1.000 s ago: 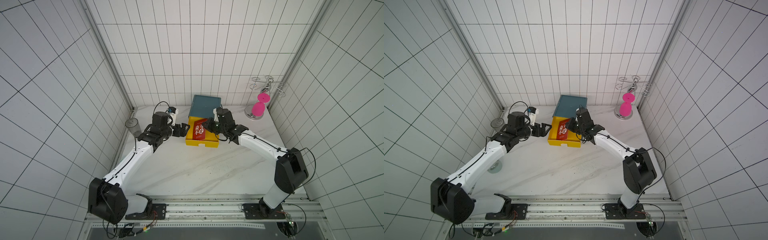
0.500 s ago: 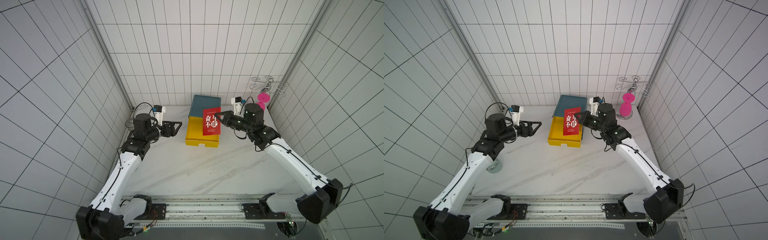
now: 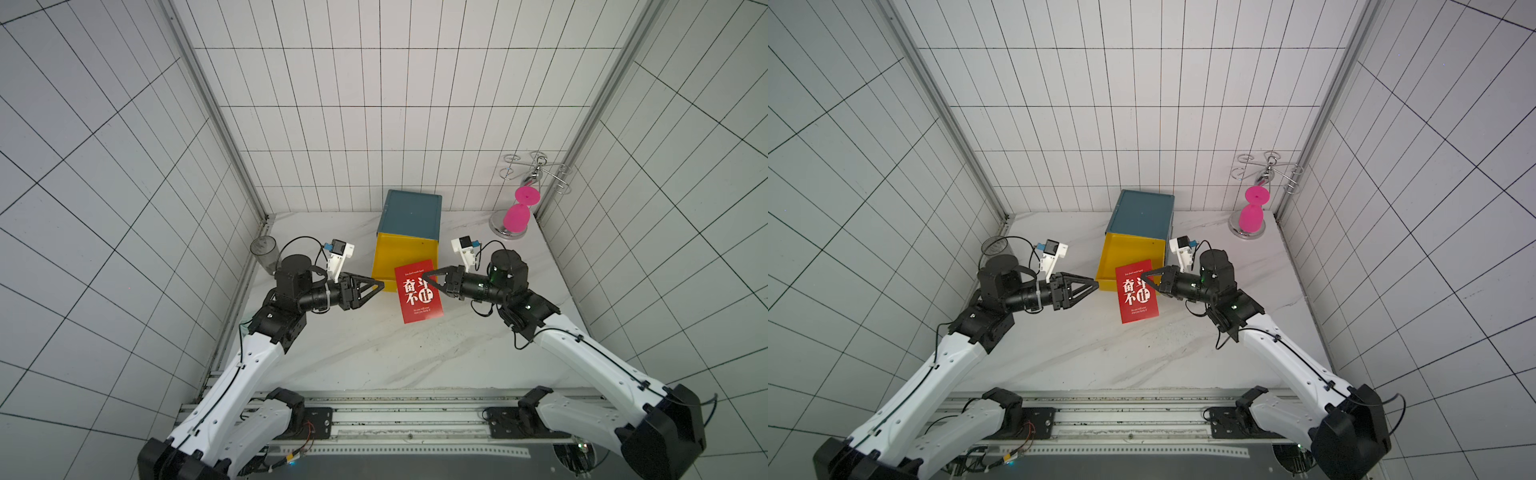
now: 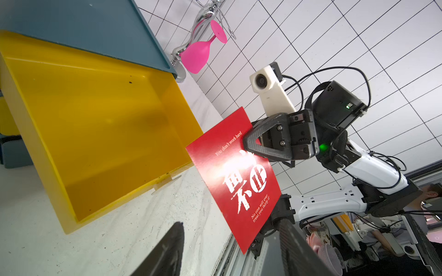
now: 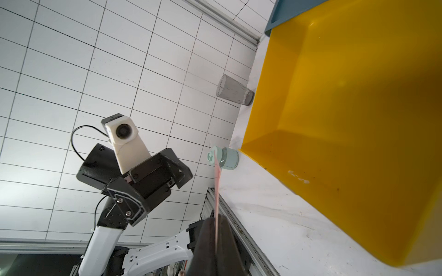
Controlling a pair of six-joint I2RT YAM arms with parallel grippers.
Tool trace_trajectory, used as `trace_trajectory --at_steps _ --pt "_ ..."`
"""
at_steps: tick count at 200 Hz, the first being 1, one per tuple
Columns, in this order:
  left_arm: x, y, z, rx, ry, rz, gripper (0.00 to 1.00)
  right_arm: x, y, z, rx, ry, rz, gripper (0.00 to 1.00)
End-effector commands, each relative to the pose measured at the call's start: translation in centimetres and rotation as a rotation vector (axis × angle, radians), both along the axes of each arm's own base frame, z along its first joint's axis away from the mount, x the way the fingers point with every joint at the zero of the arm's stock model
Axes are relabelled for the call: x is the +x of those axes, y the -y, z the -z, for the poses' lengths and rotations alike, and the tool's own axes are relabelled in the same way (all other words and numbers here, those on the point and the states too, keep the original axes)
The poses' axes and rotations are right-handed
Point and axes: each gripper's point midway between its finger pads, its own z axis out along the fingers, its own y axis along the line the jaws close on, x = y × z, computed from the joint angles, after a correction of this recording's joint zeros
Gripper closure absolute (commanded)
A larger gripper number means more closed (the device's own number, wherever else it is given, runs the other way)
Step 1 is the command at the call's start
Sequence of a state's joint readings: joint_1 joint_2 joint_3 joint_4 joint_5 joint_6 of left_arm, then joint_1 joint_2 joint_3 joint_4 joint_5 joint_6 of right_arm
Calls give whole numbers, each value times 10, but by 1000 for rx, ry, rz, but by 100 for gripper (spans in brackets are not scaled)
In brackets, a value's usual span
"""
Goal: Take the postcards out of the drawer
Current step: Place the postcard at the center of the board.
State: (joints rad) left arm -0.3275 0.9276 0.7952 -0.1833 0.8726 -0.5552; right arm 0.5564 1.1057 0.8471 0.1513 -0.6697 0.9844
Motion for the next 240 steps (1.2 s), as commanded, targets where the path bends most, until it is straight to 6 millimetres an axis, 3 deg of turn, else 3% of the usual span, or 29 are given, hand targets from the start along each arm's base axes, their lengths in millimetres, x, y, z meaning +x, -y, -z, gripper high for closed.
trace_trajectory --at_steps 1,82,202,240 --pt "0 3 -5 -67 -22 -12 41 -11 -9 -18 62 71 -39 100" --pt "6 15 -9 -176 -92 11 55 -23 -30 -14 86 80 -94 100" --pt "10 20 -11 -219 -97 -2 79 -27 -31 -1 86 62 -89 100" --pt "11 22 -2 -187 -132 0 92 -27 -31 5 70 52 -87 100"
